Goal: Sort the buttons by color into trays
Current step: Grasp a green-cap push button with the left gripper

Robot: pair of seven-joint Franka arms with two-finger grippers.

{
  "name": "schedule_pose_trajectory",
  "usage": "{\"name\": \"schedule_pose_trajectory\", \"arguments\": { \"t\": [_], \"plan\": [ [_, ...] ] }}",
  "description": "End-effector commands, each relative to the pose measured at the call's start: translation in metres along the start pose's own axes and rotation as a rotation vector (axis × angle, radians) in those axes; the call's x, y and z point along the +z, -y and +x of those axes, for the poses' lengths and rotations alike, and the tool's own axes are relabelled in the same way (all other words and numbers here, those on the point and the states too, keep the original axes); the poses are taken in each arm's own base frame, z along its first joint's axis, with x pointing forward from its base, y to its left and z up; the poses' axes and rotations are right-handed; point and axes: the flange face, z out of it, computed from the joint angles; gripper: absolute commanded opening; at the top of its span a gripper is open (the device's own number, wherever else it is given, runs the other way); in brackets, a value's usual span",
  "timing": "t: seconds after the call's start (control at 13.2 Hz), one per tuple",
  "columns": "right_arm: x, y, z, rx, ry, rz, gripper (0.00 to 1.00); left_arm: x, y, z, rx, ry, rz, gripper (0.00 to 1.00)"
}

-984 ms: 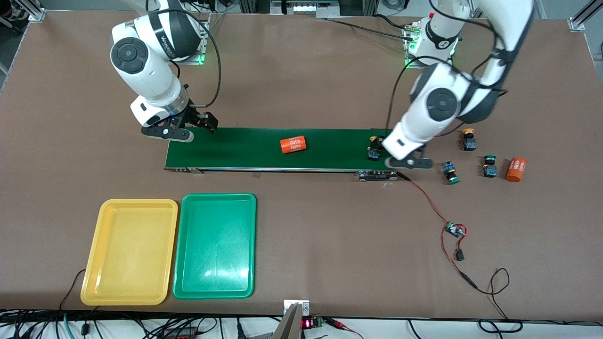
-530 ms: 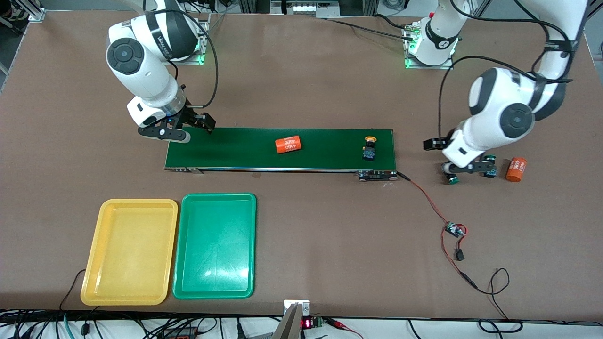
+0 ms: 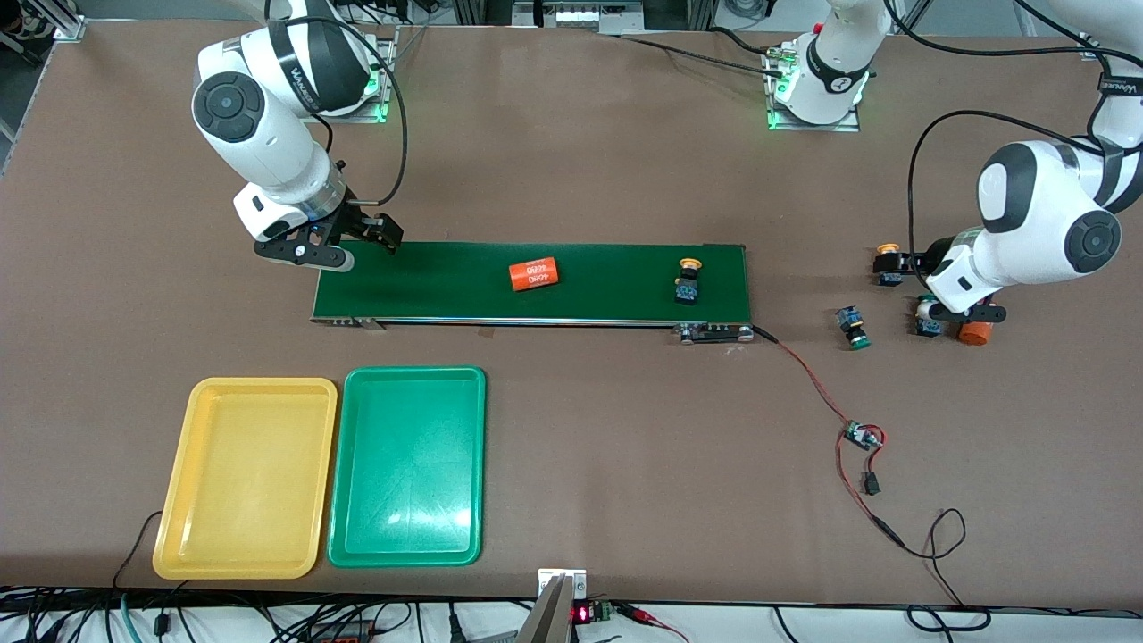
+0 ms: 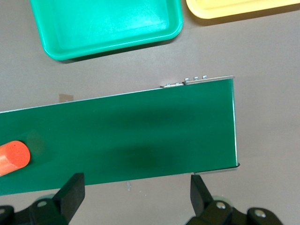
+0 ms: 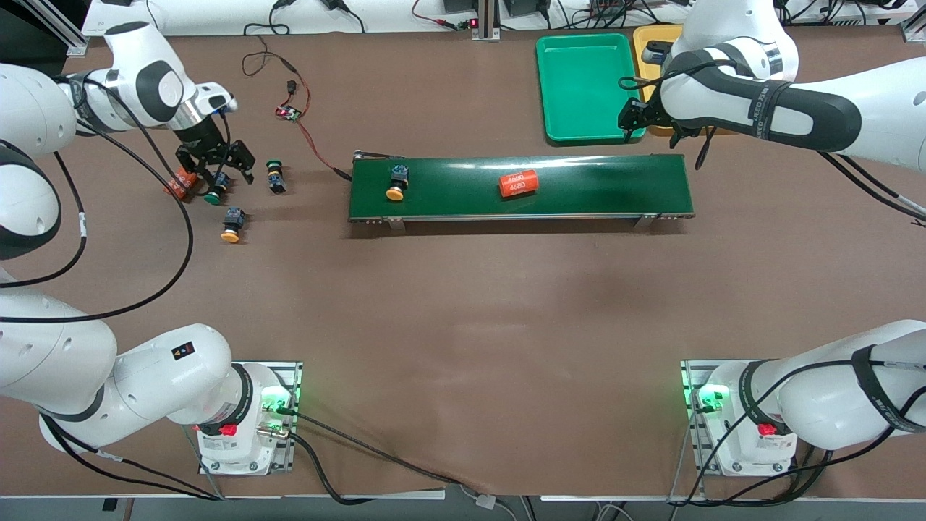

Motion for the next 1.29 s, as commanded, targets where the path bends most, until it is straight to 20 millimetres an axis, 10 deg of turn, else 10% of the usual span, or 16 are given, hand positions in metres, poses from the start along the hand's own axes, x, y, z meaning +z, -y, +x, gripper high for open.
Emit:
{"name": "schedule_pose_trajectory", "arguments": {
  "t": [0.0, 1.21],
  "plan": [
    [-0.005, -0.001, -0.002, -0.011, 0.006, 0.003, 1.00, 0.031, 0.012, -0.001, 0.033, -0.002, 0.016, 1.00],
    [-0.003, -0.007, -0.001, -0.074, 0.033, -0.011, 1.00, 0.089, 0.044, 0.004, 0.065, -0.003, 0.038, 1.00]
  ]
}}
